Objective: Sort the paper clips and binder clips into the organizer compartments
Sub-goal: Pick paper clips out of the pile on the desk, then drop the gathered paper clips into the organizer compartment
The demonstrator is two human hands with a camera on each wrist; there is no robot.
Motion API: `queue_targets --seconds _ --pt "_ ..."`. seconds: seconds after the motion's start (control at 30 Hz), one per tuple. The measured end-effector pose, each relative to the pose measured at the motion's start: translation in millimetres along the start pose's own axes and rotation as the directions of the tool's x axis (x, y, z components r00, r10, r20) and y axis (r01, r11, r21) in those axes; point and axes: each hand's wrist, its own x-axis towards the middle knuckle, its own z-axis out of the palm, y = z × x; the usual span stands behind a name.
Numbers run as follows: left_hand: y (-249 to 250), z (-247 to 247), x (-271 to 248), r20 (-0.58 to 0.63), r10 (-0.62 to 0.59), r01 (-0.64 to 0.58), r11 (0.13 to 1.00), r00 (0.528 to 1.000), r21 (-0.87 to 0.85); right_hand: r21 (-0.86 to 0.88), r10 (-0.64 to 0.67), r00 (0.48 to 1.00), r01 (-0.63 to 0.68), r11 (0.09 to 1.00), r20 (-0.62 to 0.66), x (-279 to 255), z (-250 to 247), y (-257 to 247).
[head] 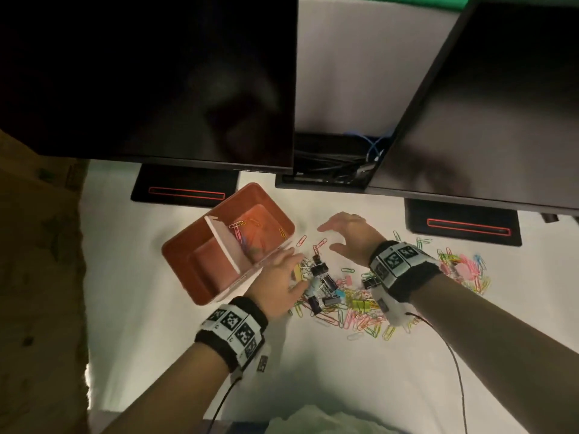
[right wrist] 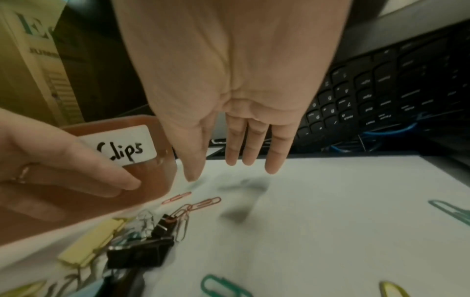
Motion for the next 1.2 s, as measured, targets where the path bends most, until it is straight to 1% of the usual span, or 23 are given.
queue_targets --seconds 0.1,0.17,0.23,0.3,0.4,0.5,0.63,0.7,0.8,0.9,1.03,1.1,1.2 --pt "-9.8 20.6 16.2 -0.004 -0.038 0.038 0.997 0.999 0.068 -0.061 -0.052 0.992 0.059 0.996 0.115 10.4 4.8 0.5" --pt "-15.5 34.4 22.1 -0.02 -0.039 0.041 0.993 0.999 0.113 -0.108 -0.123 0.976 0.145 0.984 0.182 18.7 8.9 -2.3" --pt "-19.7 45.6 24.2 -0.047 -0.036 0.041 0.993 0.998 0.108 -0.142 -0.196 0.953 0.232 0.962 0.23 24.0 14.1 -4.7" --pt "-22.7 52.6 24.2 -0.078 -0.04 0.046 0.996 0.996 0.075 -0.154 -0.239 0.943 0.278 0.948 0.233 25.3 17.7 -2.1" --pt "-22.3 54.9 23.3 -0.132 -0.03 0.032 0.999 0.991 0.011 -0.133 -0.257 0.942 0.289 0.948 0.215 19.8 18.3 8.9" --pt "-17.9 51.0 20.9 -0.189 -0.06 0.039 0.993 0.98 -0.114 -0.096 -0.253 0.952 0.272 0.958 0.171 9.6 21.0 20.4" --pt "-8.1 43.6 19.2 -0.324 -0.07 -0.008 0.972 0.944 -0.233 -0.061 -0.182 0.977 0.189 0.98 0.113 -2.4 26.8 33.9" --pt "2.6 39.4 24.7 -0.354 -0.058 -0.032 0.969 0.933 -0.243 -0.039 -0.124 0.986 0.129 0.991 0.109 -7.3 27.1 38.0" --pt "18.4 36.4 40.6 -0.381 -0.029 -0.053 0.978 0.924 -0.203 -0.012 -0.059 0.991 0.061 0.998 0.118 -12.9 27.6 41.0" --pt "24.5 37.0 50.1 -0.345 -0.058 0.006 0.988 0.937 -0.151 0.032 -0.02 0.992 0.016 0.999 0.124 -16.1 27.7 43.3" --pt "11.2 43.7 35.2 -0.233 -0.118 0.091 0.988 0.965 -0.125 0.072 0.005 0.993 -0.013 0.997 0.118 -17.9 26.4 48.4" --pt "1.3 50.5 24.0 -0.209 -0.131 0.122 0.991 0.969 -0.054 0.1 -0.02 0.993 0.009 0.995 0.114 -17.0 23.5 49.1" --pt "-8.6 59.2 15.9 -0.235 -0.141 0.144 0.99 0.962 -0.004 0.117 -0.099 0.992 0.089 0.989 0.083 -13.4 17.3 40.5"
